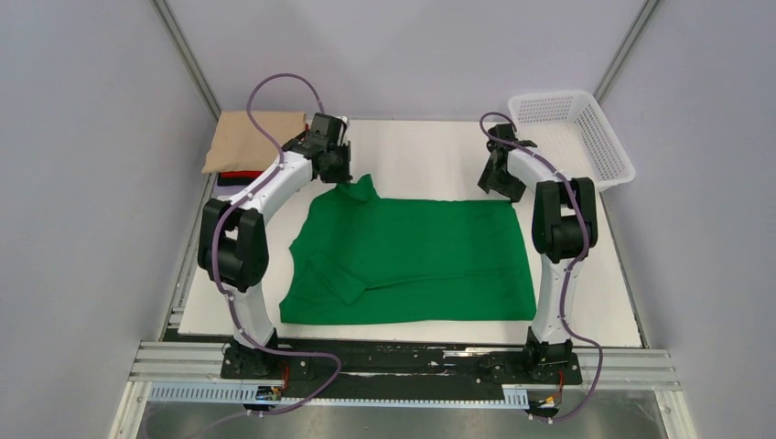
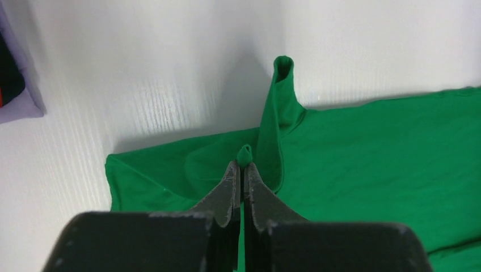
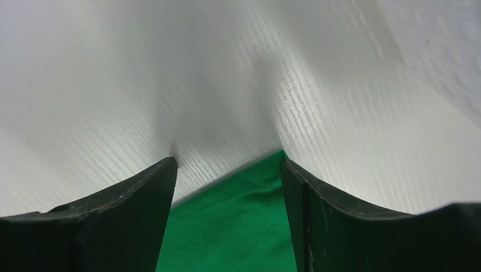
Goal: Fold and stack the t-shirts
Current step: Grab the side of the flattened tshirt furthest away from the robot with both arms
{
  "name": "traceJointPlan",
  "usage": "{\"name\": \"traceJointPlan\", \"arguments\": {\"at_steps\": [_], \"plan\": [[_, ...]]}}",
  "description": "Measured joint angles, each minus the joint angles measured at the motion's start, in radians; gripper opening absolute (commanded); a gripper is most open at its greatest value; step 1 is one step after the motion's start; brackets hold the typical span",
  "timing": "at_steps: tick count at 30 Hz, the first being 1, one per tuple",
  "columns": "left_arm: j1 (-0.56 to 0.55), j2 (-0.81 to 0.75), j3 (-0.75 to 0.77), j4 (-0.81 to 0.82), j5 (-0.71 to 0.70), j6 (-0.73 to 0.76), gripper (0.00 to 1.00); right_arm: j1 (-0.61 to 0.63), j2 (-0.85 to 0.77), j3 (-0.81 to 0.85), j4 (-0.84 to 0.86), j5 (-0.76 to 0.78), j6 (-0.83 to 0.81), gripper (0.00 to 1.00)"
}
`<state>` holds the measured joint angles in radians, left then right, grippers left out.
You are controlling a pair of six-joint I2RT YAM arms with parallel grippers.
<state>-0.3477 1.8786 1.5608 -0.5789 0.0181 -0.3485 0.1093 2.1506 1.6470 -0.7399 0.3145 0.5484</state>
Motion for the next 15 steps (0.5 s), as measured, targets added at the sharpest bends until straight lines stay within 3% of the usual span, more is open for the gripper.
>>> {"name": "traceJointPlan", "arguments": {"at_steps": [11,15], "plan": [[-0.007,-0.063,-0.055,0.019,0.002,-0.006,0.00,0.013,-0.002,0.010,-0.047,0.090,-0.013,0.66],[-0.007,-0.063,-0.058,0.023,0.003,-0.006,0.00,0.018,-0.002,0.011,-0.076,0.108,-0.018,0.57]]}}
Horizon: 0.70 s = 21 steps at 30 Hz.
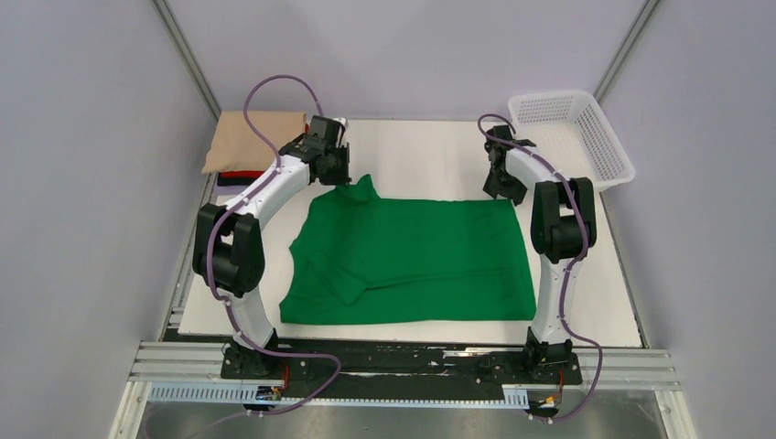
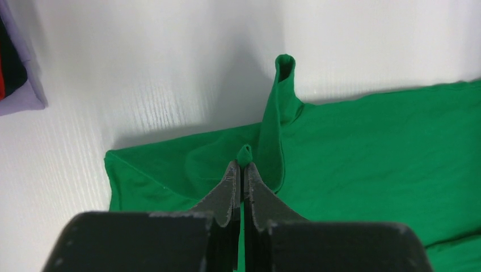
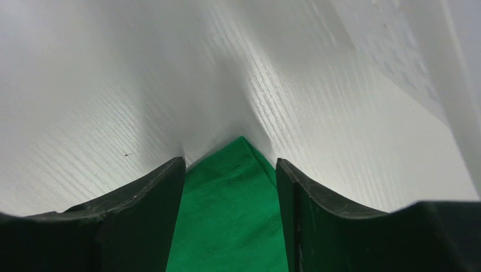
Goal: Fold and stack the t-shirts
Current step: Grab the side of the flattened tshirt furthest away from the robot with both arms
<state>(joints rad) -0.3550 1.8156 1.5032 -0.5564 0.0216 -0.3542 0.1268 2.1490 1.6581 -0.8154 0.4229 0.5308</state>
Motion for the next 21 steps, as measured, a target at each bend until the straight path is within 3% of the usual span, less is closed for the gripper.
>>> {"name": "traceJointPlan", "arguments": {"at_steps": [6,16,21], "plan": [[-0.004,-0.004,-0.016,0.002,0.007,0.001,0.00,0.004,0.000,-0.002,-0.026,0.013,0.007,0.41],[-0.014,-0.052,-0.090,0.023,0.037,0.000,0.00,0.014,0.002,-0.005,-0.056,0.018,0.037,0.02],[-0.022,-0.101,-0.117,0.022,0.039,0.000,0.00,0.031,0.002,-0.005,-0.059,0.041,0.037,0.00]]}}
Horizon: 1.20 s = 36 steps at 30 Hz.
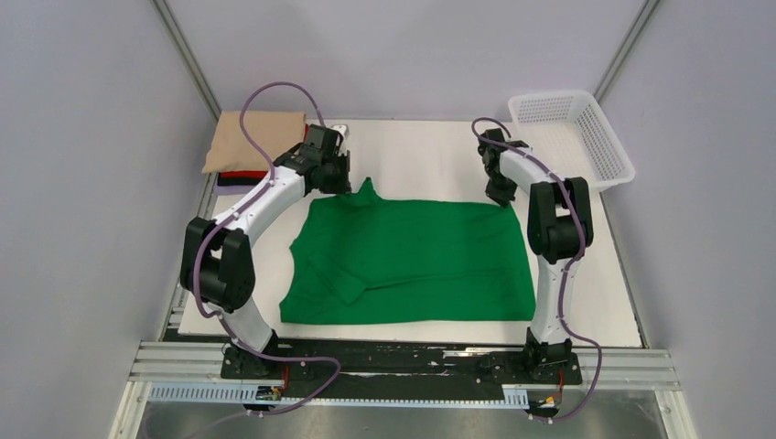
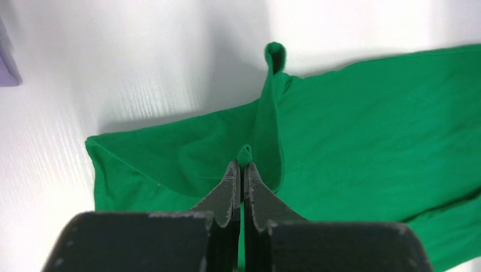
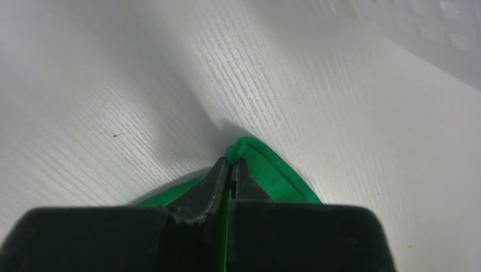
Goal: Fold and stack the t-shirts
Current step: Grab the side of the flattened tshirt furthest away from the robot with both arms, then fold the other side of the tshirt into a rectangle
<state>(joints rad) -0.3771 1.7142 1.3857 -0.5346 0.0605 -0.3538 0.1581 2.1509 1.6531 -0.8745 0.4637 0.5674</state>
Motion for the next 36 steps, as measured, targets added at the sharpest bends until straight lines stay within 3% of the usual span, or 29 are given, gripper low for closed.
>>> {"name": "traceJointPlan", "arguments": {"at_steps": [6,21,36], "plan": [[-0.019,-0.085,-0.059,0.002,0.000,0.000,0.00,0.026,-0.040,-0.063,0.008,0.015,0.000,0.00],[-0.058,-0.381,-0.305,-0.043,-0.040,-0.044,0.00,0.053,-0.364,-0.348,0.055,-0.008,0.000,0.00],[-0.064,-0.525,-0.409,-0.137,-0.043,-0.113,0.00,0.057,-0.418,-0.433,0.064,-0.018,-0.001,0.00]]}}
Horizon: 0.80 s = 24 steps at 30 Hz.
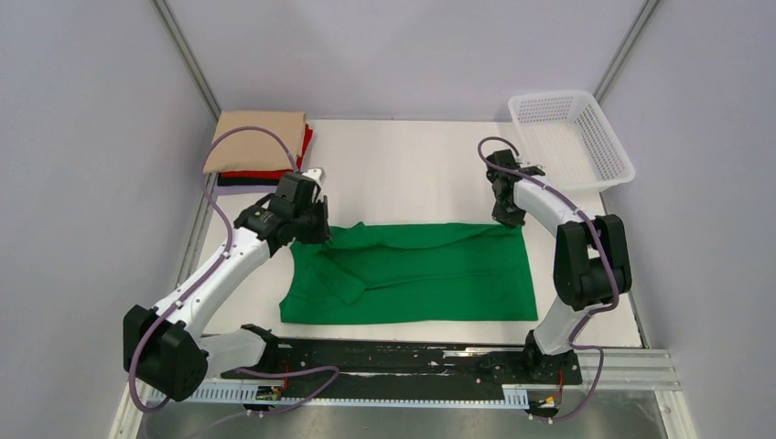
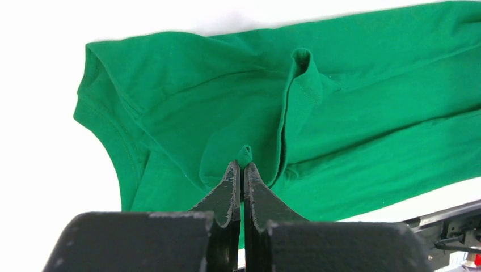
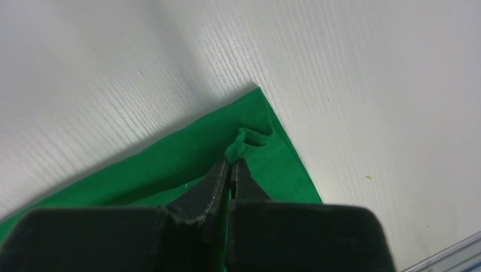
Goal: Fold and stack the t-shirts
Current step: Fold the other side of the tshirt into a rectangle
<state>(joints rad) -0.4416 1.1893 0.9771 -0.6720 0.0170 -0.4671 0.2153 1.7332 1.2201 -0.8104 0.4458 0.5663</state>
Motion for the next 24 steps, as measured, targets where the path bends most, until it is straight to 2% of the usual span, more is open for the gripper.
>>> {"name": "traceJointPlan", "arguments": {"at_steps": [13,24], "plan": [[-0.051,-0.097,-0.035,-0.117,0.016,-0.060,0.00,0.006,-0.056,-0.039,-0.003,0.000,0.000,0.00],[-0.069,-0.150,-0.165,-0.161,0.084,-0.142,0.00,0.006,-0.074,-0.110,-0.019,0.000,0.008,0.00]]}}
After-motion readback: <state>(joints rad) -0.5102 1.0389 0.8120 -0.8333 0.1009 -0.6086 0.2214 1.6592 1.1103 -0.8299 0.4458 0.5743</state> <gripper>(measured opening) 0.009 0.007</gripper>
